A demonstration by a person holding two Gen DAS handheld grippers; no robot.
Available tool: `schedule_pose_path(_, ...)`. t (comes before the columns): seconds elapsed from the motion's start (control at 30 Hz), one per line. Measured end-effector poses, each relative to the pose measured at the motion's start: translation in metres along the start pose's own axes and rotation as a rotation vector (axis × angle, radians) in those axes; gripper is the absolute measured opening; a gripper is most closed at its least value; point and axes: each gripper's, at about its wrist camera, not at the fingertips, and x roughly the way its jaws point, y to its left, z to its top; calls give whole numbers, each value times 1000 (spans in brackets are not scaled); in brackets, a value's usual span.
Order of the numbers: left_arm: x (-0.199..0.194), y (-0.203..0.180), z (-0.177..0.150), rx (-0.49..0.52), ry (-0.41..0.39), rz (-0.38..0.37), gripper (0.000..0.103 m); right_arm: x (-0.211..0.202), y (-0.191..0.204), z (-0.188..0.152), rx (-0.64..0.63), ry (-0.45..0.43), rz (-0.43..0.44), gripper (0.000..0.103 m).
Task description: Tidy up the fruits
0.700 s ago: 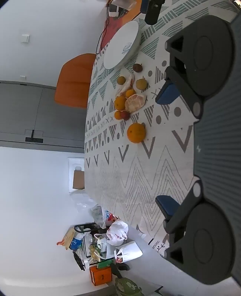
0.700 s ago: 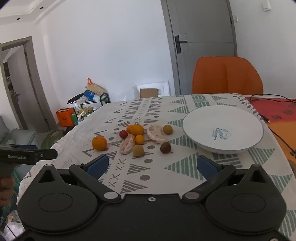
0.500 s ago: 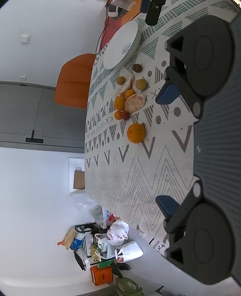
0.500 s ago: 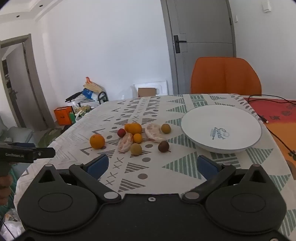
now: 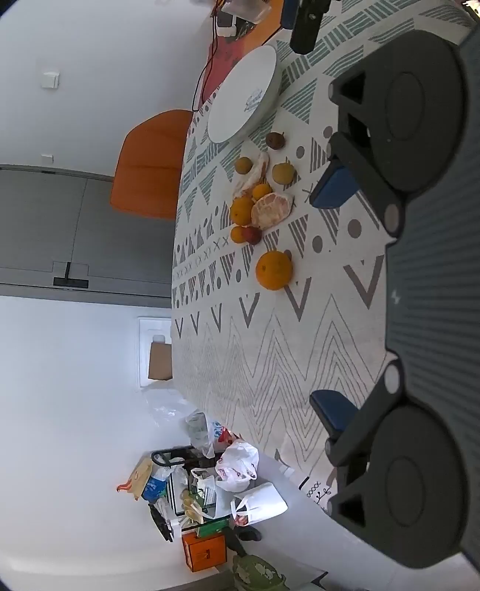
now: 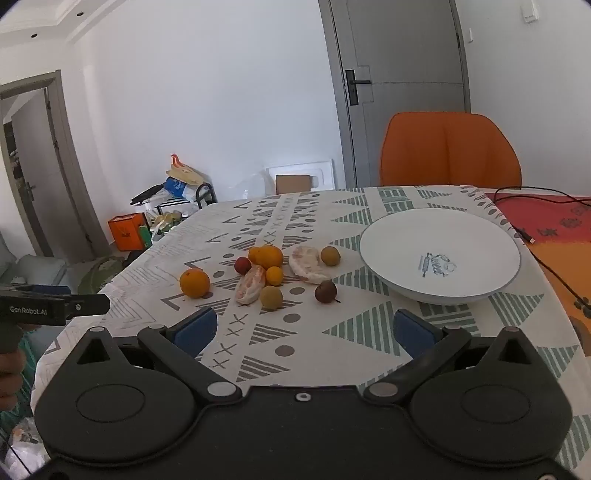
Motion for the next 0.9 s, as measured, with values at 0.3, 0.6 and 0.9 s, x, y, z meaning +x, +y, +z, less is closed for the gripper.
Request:
schedule_pose_path(0.3,0,0,1,1,3,1,103,-1,0,1,3,1,1,103)
schedule_pose_path(0.6,0,0,0,1,0,3,103,-2,0,1,-1,-1,2,103)
schedule_pose_path(0.9,-1,0,0,1,3,4,103,-2,3,1,-12,3,5,103)
